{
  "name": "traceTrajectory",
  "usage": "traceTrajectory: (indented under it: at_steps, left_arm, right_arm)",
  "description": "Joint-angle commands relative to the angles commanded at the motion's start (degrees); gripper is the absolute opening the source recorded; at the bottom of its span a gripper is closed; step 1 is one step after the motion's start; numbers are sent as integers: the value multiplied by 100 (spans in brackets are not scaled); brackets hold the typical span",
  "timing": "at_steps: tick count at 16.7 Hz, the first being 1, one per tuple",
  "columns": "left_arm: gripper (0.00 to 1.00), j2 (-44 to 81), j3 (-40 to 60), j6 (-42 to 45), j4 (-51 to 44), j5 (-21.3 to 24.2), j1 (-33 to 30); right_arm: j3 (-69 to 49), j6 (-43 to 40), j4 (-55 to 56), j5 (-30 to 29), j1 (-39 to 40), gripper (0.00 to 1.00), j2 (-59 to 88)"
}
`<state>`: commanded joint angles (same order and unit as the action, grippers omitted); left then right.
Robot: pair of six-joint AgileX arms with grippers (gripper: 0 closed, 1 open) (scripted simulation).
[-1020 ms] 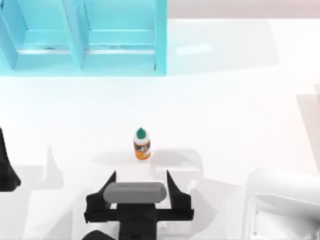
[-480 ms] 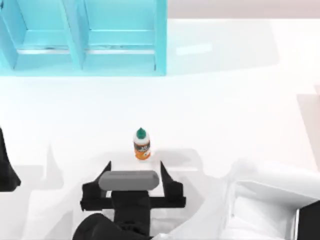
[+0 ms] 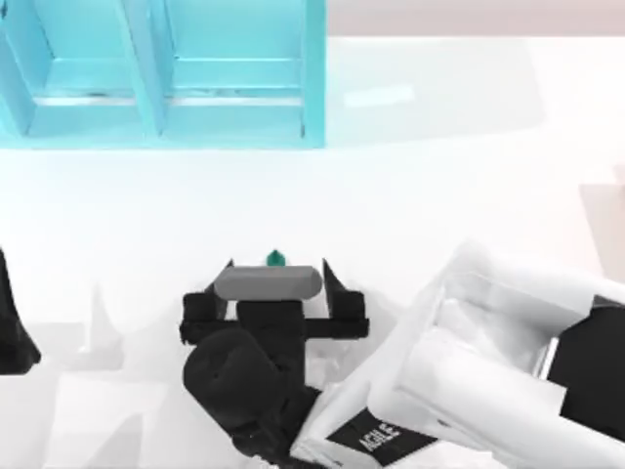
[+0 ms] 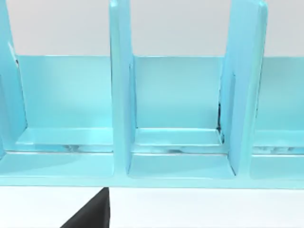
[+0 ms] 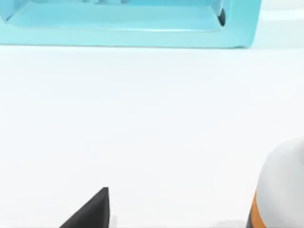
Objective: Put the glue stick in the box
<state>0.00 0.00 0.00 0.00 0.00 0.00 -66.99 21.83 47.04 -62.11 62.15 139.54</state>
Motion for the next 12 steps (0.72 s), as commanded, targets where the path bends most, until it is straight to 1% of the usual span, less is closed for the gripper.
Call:
traceTrajectory:
  at_steps: [3,12]
  left_arm:
    - [100,0,0,0,0,0,0]
    - [100,0,0,0,0,0,0]
  right_arm:
    - [0,0,0,0,0,100,0]
    - [0,0,0,0,0,32,0]
